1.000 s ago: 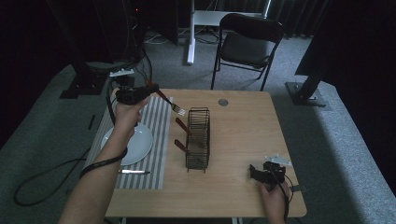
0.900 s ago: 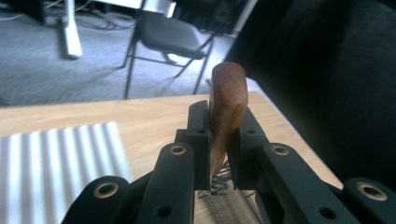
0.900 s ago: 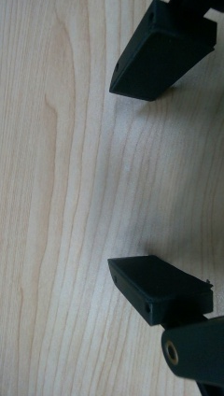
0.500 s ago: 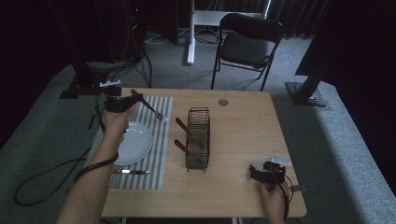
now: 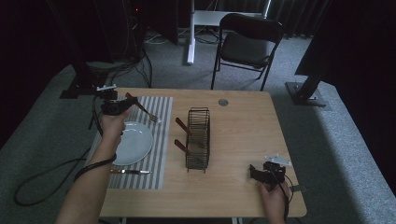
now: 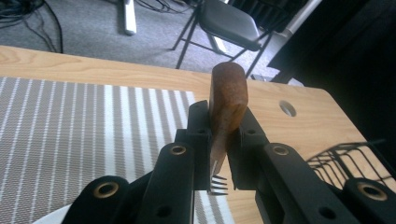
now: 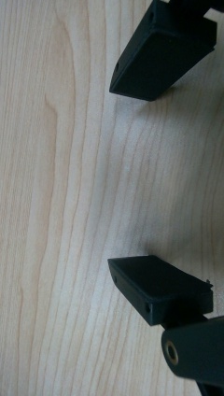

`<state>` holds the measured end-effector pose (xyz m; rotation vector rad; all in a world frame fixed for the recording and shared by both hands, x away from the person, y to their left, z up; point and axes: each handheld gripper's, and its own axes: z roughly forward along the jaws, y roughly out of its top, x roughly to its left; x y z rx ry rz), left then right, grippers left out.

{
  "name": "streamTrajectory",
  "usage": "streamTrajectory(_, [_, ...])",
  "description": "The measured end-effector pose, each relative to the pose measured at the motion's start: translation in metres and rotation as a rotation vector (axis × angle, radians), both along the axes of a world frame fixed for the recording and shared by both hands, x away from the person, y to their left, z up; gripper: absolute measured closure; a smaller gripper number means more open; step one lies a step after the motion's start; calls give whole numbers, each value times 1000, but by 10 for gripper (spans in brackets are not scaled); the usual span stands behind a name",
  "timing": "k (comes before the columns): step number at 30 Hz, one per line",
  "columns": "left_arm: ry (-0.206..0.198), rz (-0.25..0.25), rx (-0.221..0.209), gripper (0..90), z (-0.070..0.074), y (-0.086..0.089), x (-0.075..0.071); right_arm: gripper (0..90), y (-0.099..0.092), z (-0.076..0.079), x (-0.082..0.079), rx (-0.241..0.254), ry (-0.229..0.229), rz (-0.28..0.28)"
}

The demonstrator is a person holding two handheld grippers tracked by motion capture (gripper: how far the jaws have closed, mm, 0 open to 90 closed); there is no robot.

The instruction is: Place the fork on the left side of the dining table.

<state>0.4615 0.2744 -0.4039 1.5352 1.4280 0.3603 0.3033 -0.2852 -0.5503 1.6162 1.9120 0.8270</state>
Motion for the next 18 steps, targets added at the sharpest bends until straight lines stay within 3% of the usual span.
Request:
streamTrajectory(6, [16,51,-10,805,-16,16,5,139,0,0,0,0,0,0])
streamTrajectory(11, [20,52,-55,805,-25,26,11,138,1,0,0,-1,-2,-6])
streamTrajectory(18, [49,57,-85,804,-39,31,21,138,1,0,0,-1,-2,-7])
